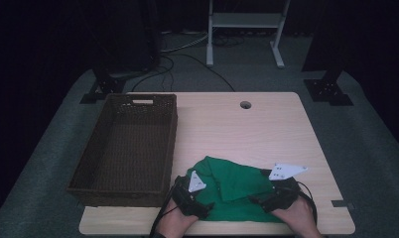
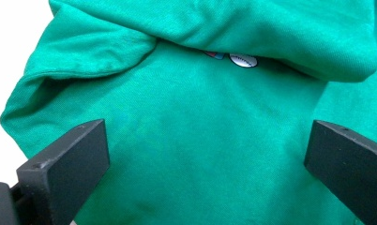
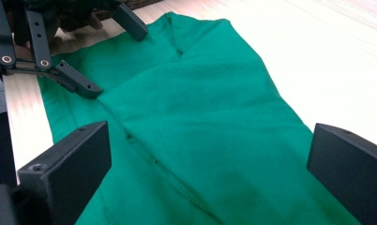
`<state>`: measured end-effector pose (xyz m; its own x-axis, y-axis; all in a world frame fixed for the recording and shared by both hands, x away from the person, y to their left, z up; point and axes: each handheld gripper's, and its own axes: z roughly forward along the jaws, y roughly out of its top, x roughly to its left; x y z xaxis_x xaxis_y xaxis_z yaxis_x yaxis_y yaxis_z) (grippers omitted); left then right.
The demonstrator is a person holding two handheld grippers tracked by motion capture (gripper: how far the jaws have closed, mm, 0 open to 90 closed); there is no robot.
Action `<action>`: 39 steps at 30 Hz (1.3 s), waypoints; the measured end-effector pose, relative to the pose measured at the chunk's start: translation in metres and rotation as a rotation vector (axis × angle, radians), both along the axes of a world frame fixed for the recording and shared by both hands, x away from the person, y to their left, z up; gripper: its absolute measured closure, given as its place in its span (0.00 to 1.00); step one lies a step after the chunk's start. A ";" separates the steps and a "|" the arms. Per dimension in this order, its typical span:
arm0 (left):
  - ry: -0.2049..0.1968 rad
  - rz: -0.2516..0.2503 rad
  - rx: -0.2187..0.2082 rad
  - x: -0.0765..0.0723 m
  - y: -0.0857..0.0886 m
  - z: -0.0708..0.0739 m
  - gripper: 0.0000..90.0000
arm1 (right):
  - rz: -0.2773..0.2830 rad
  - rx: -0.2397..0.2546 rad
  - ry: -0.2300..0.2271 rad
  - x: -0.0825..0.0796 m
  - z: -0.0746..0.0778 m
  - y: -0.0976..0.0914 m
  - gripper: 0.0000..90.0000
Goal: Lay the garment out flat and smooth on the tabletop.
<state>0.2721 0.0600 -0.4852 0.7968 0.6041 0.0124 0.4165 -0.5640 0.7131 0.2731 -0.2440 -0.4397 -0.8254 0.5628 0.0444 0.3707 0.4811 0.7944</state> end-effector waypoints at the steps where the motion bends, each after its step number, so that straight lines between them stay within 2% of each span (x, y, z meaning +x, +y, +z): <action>1: 0.000 0.000 0.000 0.000 0.000 0.000 0.00 | 0.004 0.000 -0.003 0.000 0.000 0.001 0.00; 16: 0.001 0.001 -0.002 0.000 0.000 0.000 0.00 | 0.053 -0.007 -0.007 0.003 0.002 0.021 0.00; 28: 0.001 0.001 -0.002 0.000 0.000 0.000 0.00 | 0.098 -0.020 0.006 0.005 -0.005 0.039 0.00; 39: 0.001 0.001 -0.002 0.000 0.000 0.000 0.00 | 0.148 -0.031 0.022 0.006 -0.008 0.050 0.14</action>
